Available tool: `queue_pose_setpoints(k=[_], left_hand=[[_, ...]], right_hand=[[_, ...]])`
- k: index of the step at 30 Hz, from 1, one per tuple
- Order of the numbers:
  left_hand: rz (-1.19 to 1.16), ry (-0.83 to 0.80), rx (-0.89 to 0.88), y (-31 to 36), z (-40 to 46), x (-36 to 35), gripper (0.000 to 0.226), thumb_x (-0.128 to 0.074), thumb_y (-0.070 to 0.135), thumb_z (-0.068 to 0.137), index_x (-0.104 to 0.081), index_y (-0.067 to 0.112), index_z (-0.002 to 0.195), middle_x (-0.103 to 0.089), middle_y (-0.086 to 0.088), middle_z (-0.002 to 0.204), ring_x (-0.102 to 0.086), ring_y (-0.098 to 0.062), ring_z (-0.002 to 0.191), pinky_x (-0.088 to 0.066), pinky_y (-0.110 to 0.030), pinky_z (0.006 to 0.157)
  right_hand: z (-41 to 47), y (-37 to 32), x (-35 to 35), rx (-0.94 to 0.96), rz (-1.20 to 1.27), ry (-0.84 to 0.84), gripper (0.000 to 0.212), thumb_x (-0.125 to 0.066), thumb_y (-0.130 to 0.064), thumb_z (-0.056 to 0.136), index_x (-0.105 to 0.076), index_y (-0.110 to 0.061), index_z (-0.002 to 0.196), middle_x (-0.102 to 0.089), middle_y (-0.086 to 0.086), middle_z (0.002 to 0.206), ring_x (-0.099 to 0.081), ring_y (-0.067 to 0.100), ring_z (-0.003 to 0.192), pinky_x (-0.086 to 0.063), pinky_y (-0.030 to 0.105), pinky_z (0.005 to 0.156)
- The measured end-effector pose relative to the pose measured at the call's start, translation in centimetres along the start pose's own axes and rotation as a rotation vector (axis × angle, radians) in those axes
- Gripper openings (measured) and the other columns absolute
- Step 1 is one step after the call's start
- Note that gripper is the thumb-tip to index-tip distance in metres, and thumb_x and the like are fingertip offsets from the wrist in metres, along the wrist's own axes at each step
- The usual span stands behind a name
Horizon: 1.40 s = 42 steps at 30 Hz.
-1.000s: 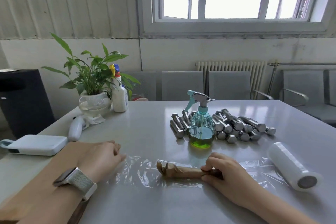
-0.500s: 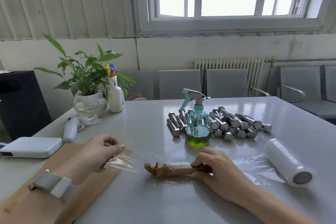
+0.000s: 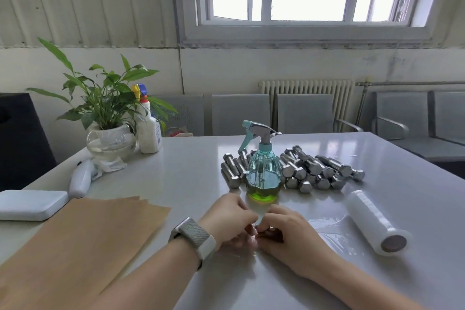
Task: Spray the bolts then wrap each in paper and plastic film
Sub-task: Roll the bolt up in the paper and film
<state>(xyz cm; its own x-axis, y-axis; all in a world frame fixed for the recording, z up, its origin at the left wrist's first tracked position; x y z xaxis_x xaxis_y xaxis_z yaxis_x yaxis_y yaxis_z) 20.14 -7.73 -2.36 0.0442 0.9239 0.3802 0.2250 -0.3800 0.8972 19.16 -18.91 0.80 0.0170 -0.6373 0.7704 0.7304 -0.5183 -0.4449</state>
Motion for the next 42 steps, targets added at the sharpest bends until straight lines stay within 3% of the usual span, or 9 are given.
queue_pose_setpoints(k=[4, 8, 14, 19, 25, 32, 36, 39, 42], left_hand=[[-0.098, -0.055, 0.116, -0.9, 0.7, -0.6, 0.017, -0.047, 0.005, 0.09, -0.059, 0.002, 0.078, -0.063, -0.01, 0.053, -0.06, -0.024, 0.043, -0.043, -0.021, 0.039], [-0.15, -0.138, 0.128, -0.8, 0.8, -1.0, 0.015, -0.046, 0.0, 0.091, -0.061, -0.002, 0.091, -0.064, -0.012, 0.063, -0.063, -0.024, 0.046, -0.043, -0.021, 0.038], [-0.083, -0.182, 0.088, -0.9, 0.8, -1.6, 0.03, -0.044, -0.007, 0.092, -0.059, 0.008, 0.114, -0.068, -0.014, 0.071, -0.061, -0.016, 0.046, -0.045, -0.021, 0.038], [-0.014, -0.154, 0.052, -0.9, 0.8, -1.5, 0.039, -0.038, -0.009, 0.089, -0.053, 0.011, 0.118, -0.071, -0.006, 0.07, -0.065, -0.019, 0.052, -0.045, -0.024, 0.045], [0.06, -0.147, -0.01, -0.3, -0.1, -2.0, 0.035, -0.044, 0.001, 0.087, -0.053, 0.013, 0.119, -0.071, -0.017, 0.091, -0.068, -0.022, 0.055, -0.045, -0.023, 0.043], [0.189, -0.106, -0.109, 0.1, -1.2, -2.1, 0.056, -0.052, -0.002, 0.083, -0.041, 0.016, 0.134, -0.067, -0.003, 0.105, -0.071, -0.022, 0.058, -0.052, -0.026, 0.048], [0.383, -0.018, -0.186, 1.1, -2.1, -2.3, 0.059, -0.055, 0.007, 0.079, -0.042, 0.026, 0.134, -0.072, 0.005, 0.101, -0.067, -0.004, 0.053, -0.052, -0.016, 0.052], [0.132, -0.06, -0.154, 1.0, -3.0, -1.2, 0.054, -0.059, 0.005, 0.083, -0.042, 0.034, 0.126, -0.065, 0.005, 0.104, -0.071, -0.017, 0.056, -0.048, -0.021, 0.045], [0.211, 0.198, -0.225, 0.9, -3.6, 5.9, 0.029, -0.06, 0.006, 0.088, -0.064, 0.031, 0.101, -0.066, 0.002, 0.099, -0.063, -0.013, 0.045, -0.046, -0.02, 0.043]], right_hand=[[-0.1, 1.0, 0.0, -0.083, 0.02, 0.003, 0.018, -0.08, -0.019, 0.071, -0.071, -0.022, 0.085, -0.053, -0.02, 0.08, -0.051, 0.004, 0.078, -0.036, 0.011, 0.07], [-0.4, 1.7, 0.0, -0.146, 0.086, -0.032, 0.033, -0.077, -0.029, 0.071, -0.054, -0.038, 0.093, -0.063, -0.013, 0.088, -0.054, 0.001, 0.08, -0.043, 0.015, 0.071], [-0.4, -0.1, 0.5, -0.009, 0.009, -0.083, 0.02, -0.068, -0.021, 0.082, -0.065, -0.028, 0.1, -0.057, -0.022, 0.093, -0.053, 0.003, 0.089, -0.045, 0.029, 0.082], [0.0, 1.2, 0.9, -0.16, 0.158, -0.065, 0.024, -0.054, -0.015, 0.082, -0.073, -0.029, 0.081, -0.063, -0.015, 0.085, -0.058, 0.007, 0.087, -0.047, 0.029, 0.083], [0.3, 0.9, 1.5, -0.13, 0.094, 0.036, 0.006, -0.068, -0.03, 0.084, -0.071, -0.028, 0.08, -0.061, -0.02, 0.073, -0.056, 0.001, 0.071, -0.043, 0.016, 0.068], [0.4, 1.1, 0.4, -0.109, 0.074, -0.04, 0.015, -0.076, -0.038, 0.081, -0.078, -0.029, 0.094, -0.06, -0.017, 0.084, -0.053, -0.005, 0.073, -0.041, 0.013, 0.071], [0.5, 1.0, 0.5, -0.098, 0.056, -0.057, 0.012, -0.076, -0.038, 0.081, -0.078, -0.029, 0.089, -0.063, -0.014, 0.088, -0.055, -0.004, 0.073, -0.046, 0.022, 0.075], [0.4, 0.9, 0.3, -0.095, 0.003, -0.082, 0.014, -0.076, -0.039, 0.081, -0.077, -0.03, 0.091, -0.062, -0.016, 0.09, -0.062, 0.006, 0.084, -0.048, 0.028, 0.081], [0.5, 1.0, 0.2, -0.094, -0.032, -0.084, 0.015, -0.077, -0.037, 0.081, -0.077, -0.03, 0.094, -0.059, -0.02, 0.088, -0.061, 0.004, 0.086, -0.047, 0.025, 0.083]])
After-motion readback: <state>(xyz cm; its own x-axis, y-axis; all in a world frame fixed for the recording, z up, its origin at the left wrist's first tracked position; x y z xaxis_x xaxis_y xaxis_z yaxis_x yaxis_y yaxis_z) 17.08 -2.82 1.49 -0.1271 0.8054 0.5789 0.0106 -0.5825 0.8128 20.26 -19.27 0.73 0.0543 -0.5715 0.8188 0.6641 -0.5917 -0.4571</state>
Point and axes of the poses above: each hand's wrist, its own z-axis towards the middle knuckle, its own x-axis out of the back of the hand, y = z × x, the point moved 10 cm from there along z, towards the middle knuckle
